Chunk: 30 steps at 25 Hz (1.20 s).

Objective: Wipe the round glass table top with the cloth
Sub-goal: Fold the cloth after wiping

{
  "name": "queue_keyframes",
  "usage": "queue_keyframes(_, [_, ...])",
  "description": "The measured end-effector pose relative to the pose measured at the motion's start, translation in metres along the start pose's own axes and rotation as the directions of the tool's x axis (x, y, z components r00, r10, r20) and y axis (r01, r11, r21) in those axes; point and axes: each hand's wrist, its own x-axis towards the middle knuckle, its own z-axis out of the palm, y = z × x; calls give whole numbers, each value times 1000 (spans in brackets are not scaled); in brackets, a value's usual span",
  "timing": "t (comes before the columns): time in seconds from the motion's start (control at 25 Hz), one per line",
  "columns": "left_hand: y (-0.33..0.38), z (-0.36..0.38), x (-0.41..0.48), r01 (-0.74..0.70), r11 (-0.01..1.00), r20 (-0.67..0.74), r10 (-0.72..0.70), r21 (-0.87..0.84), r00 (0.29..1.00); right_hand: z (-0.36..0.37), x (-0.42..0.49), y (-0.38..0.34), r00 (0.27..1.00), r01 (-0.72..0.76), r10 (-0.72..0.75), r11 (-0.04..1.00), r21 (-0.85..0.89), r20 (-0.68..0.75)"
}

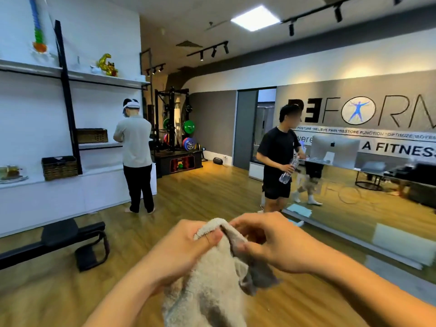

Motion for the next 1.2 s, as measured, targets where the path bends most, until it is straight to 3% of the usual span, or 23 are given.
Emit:
queue_keyframes(0.08, [0,11,25,20,990,259,-55,137,964,-40,-8,34,994,-41,44,999,-22,103])
queue_keyframes(0.12, [2,20,34,29,993,411,-75,117,909,-57,-13,50,983,-85,75,995,48,167])
queue_keyframes(0.16, [2,29,42,71,997,549,-69,18,833,-70,-17,64,969,-147,104,971,188,224])
queue_keyframes(0.24, [3,53,52,271,922,672,-15,-277,741,-81,-25,95,961,-261,173,822,506,214])
queue_keyframes(0.32, [-1,79,63,411,729,611,13,-548,791,-66,-46,129,934,-279,355,654,703,40])
queue_keyframes(0.36, [-4,90,69,419,645,557,12,-639,830,-49,-61,144,865,-314,502,542,780,-1])
queue_keyframes(0.4, [-9,102,73,410,581,507,5,-703,862,-29,-75,158,747,-367,664,355,860,45])
queue_keyframes(0.44, [-12,114,76,406,537,476,-9,-740,879,-3,-93,166,653,-408,734,131,904,188])
queue_keyframes(0.48, [-17,125,77,412,507,466,-24,-757,885,25,-116,165,647,-406,700,-22,914,304])
queue_keyframes(0.52, [-22,134,77,433,483,476,-36,-761,878,48,-135,160,685,-379,635,-111,919,359])
queue_keyframes(0.6, [-35,152,74,476,483,507,-74,-735,859,70,-161,143,765,-232,568,-196,953,303])
queue_keyframes(0.64, [-40,159,72,488,505,513,-101,-712,853,69,-166,136,767,-169,586,-208,963,261])
queue_keyframes(0.68, [-43,163,69,496,529,516,-124,-689,848,64,-167,129,736,-155,643,-144,977,211])
queue_keyframes(0.76, [-49,168,64,498,557,517,-137,-665,845,55,-174,118,667,-302,741,182,936,71])
queue_keyframes(0.8, [-52,169,62,495,571,520,-135,-655,844,50,-179,114,636,-415,771,368,832,-24])
queue_keyframes(0.84, [-55,170,59,491,595,525,-132,-636,841,48,-183,109,630,-481,763,531,698,-147])
queue_keyframes(0.92, [-59,174,50,491,647,544,-138,-583,828,53,-191,98,722,-466,614,772,433,-318])
queue_keyframes(1.04, [-63,179,34,508,676,584,-140,-534,799,70,-190,91,854,-409,417,908,93,-310])
queue_keyframes(1.12, [-68,179,26,398,786,516,-120,-473,848,79,-189,90,855,-427,412,904,23,-316])
queue_keyframes(1.2, [-75,174,21,196,915,337,-71,-354,939,80,-192,91,835,-458,457,886,76,-306])
